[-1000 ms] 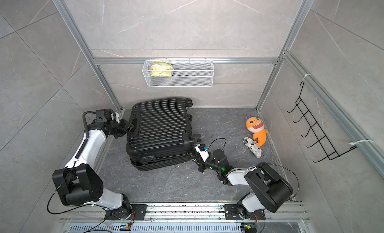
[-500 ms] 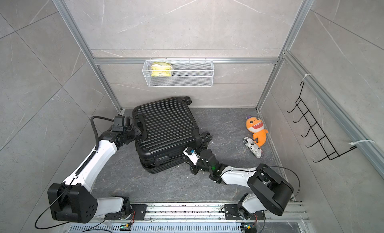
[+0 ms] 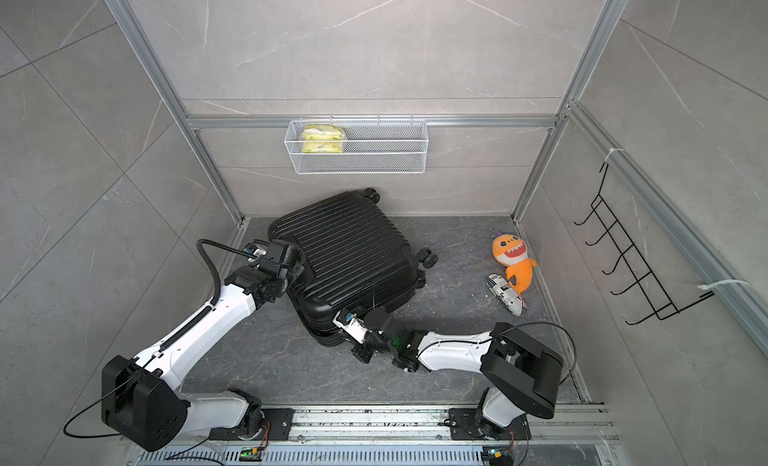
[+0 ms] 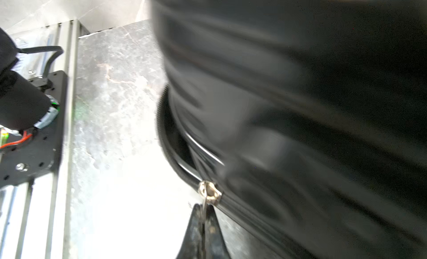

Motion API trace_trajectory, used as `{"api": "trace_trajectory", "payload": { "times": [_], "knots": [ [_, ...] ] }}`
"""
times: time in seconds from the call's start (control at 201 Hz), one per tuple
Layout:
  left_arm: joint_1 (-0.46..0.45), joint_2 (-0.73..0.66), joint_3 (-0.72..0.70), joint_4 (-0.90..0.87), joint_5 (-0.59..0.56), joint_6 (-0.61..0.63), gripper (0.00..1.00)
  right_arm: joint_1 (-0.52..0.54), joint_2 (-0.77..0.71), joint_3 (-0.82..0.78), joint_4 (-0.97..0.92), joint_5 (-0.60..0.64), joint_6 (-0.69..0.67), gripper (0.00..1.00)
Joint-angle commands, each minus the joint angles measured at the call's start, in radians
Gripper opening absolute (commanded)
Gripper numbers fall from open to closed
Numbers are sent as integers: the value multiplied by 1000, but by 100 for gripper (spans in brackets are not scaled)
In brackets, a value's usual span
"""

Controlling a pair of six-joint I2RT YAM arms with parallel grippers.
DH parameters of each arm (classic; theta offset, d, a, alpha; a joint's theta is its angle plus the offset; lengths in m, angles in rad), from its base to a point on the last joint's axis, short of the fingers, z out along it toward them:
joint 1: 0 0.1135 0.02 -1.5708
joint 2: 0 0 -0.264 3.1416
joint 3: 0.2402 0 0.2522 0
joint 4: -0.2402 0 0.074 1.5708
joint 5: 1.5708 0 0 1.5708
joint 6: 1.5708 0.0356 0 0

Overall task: Close the suitcase zippers
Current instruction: Zip the zipper on the suitcase.

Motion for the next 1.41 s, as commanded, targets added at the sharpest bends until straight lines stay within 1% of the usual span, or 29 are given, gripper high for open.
{"api": "trace_trajectory", "payload": {
  "times": [0.0,0.045,0.13,0.145,0.164,0.194,0.214,0.269,0.339,0.369,0.493,0.513,0.563,0.648,0.703,0.762,0.842,0.887,0.942,0.997,1.081,1.136,1.196,1.236,1.281,1.345,1.405],
  "knots": [
    [-28,56,28,145,8,-330,0,74,17,59,93,-119,30,0],
    [-33,59,32,147,11,-323,0,74,18,58,90,-99,39,0],
    [-34,62,46,131,14,-298,0,72,8,50,55,-16,48,0],
    [-34,62,50,125,15,-290,6,71,4,47,46,1,48,0],
    [-34,60,55,117,16,-275,17,70,-3,42,34,22,48,0],
    [-34,56,63,110,12,-238,37,64,-16,31,23,42,48,0],
    [-34,51,69,106,12,-210,48,58,-24,21,17,52,51,0],
    [-34,41,94,80,-2,-133,74,34,-53,-8,2,61,73,0],
    [-33,30,136,67,-13,29,93,-4,-93,-50,-18,73,102,0],
    [-32,27,161,53,-16,95,99,-22,-110,-67,-31,78,110,0],
    [-26,43,273,27,26,473,100,-94,-179,-126,-83,95,134,0],
    [-25,49,288,21,65,517,99,-103,-187,-131,-88,93,138,0],
    [-19,71,338,-11,104,659,100,-135,-209,-145,-113,92,148,0],
    [-6,110,401,-53,214,909,100,-177,-238,-151,-174,96,158,0],
    [-3,136,443,-107,293,1066,98,-200,-254,-152,-209,101,162,0],
    [-2,152,470,-168,349,1225,98,-225,-278,-159,-232,107,170,0],
    [1,147,457,-213,390,1410,97,-254,-301,-164,-260,104,176,0],
    [11,130,437,-227,442,1506,97,-268,-309,-162,-272,100,179,0],
    [31,109,417,-243,532,1624,97,-278,-312,-163,-277,89,179,0],
    [56,83,391,-256,647,1757,97,-284,-310,-161,-282,79,182,0],
    [92,29,317,-239,789,1965,97,-286,-303,-159,-278,68,182,0],
    [118,18,307,-262,862,2050,97,-287,-300,-157,-269,60,183,0],
    [160,36,343,-322,957,2100,96,-288,-295,-152,-268,56,186,0],
    [176,57,373,-379,997,2148,94,-288,-292,-151,-268,55,184,0],
    [180,80,392,-436,994,2210,91,-288,-291,-151,-268,56,183,0],
    [180,108,409,-477,951,2238,90,-289,-287,-151,-265,55,182,0],
    [180,133,417,-505,934,2267,88,-288,-287,-151,-265,53,184,0]
  ]
}}
